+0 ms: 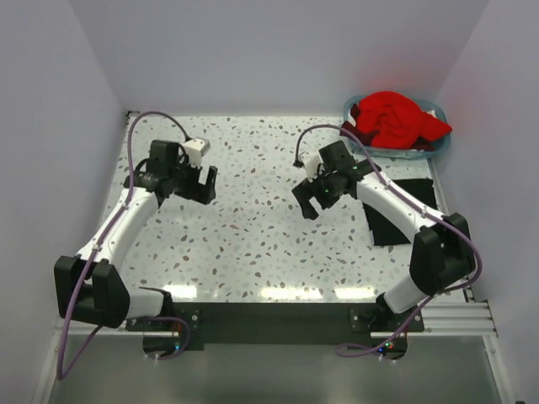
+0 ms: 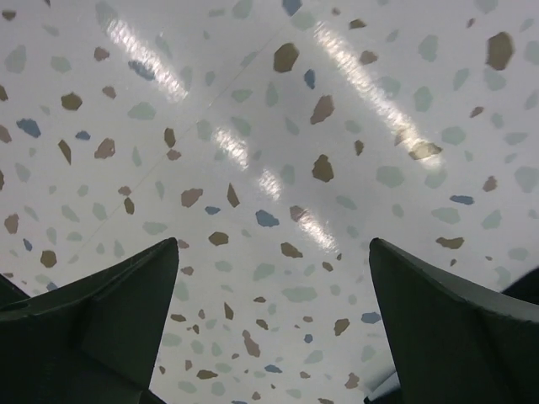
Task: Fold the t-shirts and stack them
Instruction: Grab the tshirt from the pile
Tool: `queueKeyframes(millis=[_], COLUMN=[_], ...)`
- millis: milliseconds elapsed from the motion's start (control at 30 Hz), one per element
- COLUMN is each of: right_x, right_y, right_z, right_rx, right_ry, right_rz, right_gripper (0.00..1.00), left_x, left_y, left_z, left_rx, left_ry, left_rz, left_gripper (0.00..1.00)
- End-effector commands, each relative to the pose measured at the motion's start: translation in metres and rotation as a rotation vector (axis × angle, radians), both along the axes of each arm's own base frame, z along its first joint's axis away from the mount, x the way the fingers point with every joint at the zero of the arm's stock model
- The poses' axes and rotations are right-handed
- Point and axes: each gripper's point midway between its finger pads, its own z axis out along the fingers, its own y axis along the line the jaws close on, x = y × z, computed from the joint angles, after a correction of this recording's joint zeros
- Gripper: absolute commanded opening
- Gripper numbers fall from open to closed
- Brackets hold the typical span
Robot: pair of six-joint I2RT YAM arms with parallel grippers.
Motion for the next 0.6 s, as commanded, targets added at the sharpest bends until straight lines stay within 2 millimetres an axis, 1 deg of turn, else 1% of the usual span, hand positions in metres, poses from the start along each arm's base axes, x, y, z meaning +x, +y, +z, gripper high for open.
queueKeyframes(millis=[0, 33, 67, 100, 133, 167, 200, 233, 267, 300, 333, 367, 400, 433, 467, 500, 533, 567], right_x=[0.057, 0.070, 0.095, 0.113, 0.128, 0.155, 0.172, 0.187, 0.206, 0.228, 0.240, 0.254, 0.270, 0.280, 0.292, 0.307, 0.315, 0.325], right_y=[-0.012, -0.016, -0.036, -0.044, -0.055, -0.080, -0.091, -0.103, -0.130, -0.141, -0.157, -0.170, -0.182, -0.186, -0.195, -0.196, -0.201, -0.211], right_z=[0.069, 0.070, 0.092, 0.103, 0.111, 0.121, 0.132, 0.138, 0.153, 0.149, 0.147, 0.166, 0.144, 0.143, 0.157, 0.135, 0.134, 0.140], right_rx=[0.079, 0.101, 0.139, 0.178, 0.191, 0.183, 0.189, 0.180, 0.133, 0.139, 0.103, 0.100, 0.051, 0.056, 0.080, 0.095, 0.114, 0.136], right_ry=[-0.229, -0.224, -0.271, -0.294, -0.320, -0.366, -0.415, -0.452, -0.533, -0.563, -0.596, -0.657, -0.645, -0.654, -0.692, -0.663, -0.666, -0.690], right_rz=[-0.174, -0.214, -0.298, -0.364, -0.416, -0.506, -0.559, -0.605, -0.699, -0.796, -0.880, -0.944, -1.004, -1.019, -1.046, -1.063, -1.079, -1.103], right_gripper=[0.99, 0.99, 0.99, 0.99, 0.99, 0.99, 0.99, 0.99, 0.99, 0.99, 0.99, 0.99, 0.99, 0.99, 0.99, 0.98, 0.99, 0.99], left_x=[0.030, 0.034, 0.039, 0.043, 0.048, 0.053, 0.058, 0.061, 0.064, 0.068, 0.071, 0.074, 0.077, 0.079, 0.082, 0.085, 0.086, 0.088], left_y=[-0.003, -0.003, -0.003, -0.002, -0.002, -0.002, -0.003, -0.004, -0.004, -0.004, -0.004, -0.006, -0.005, -0.006, -0.005, -0.005, -0.005, -0.005], left_z=[0.048, 0.053, 0.061, 0.067, 0.077, 0.078, 0.087, 0.089, 0.086, 0.092, 0.092, 0.088, 0.091, 0.089, 0.084, 0.087, 0.087, 0.082], left_rx=[-0.044, -0.049, -0.052, -0.048, -0.052, -0.051, -0.053, -0.055, -0.051, -0.056, -0.056, -0.055, -0.058, -0.057, -0.054, -0.055, -0.053, -0.049], left_ry=[-0.122, -0.139, -0.168, -0.185, -0.209, -0.211, -0.231, -0.234, -0.224, -0.234, -0.230, -0.219, -0.225, -0.218, -0.204, -0.210, -0.206, -0.192], left_rz=[0.029, 0.035, 0.036, 0.047, 0.050, 0.051, 0.050, 0.051, 0.051, 0.051, 0.054, 0.051, 0.052, 0.052, 0.053, 0.055, 0.055, 0.056], left_gripper=[1.00, 1.00, 1.00, 1.00, 1.00, 1.00, 1.00, 1.00, 1.00, 1.00, 1.00, 1.00, 1.00, 1.00, 1.00, 1.00, 1.00, 1.00])
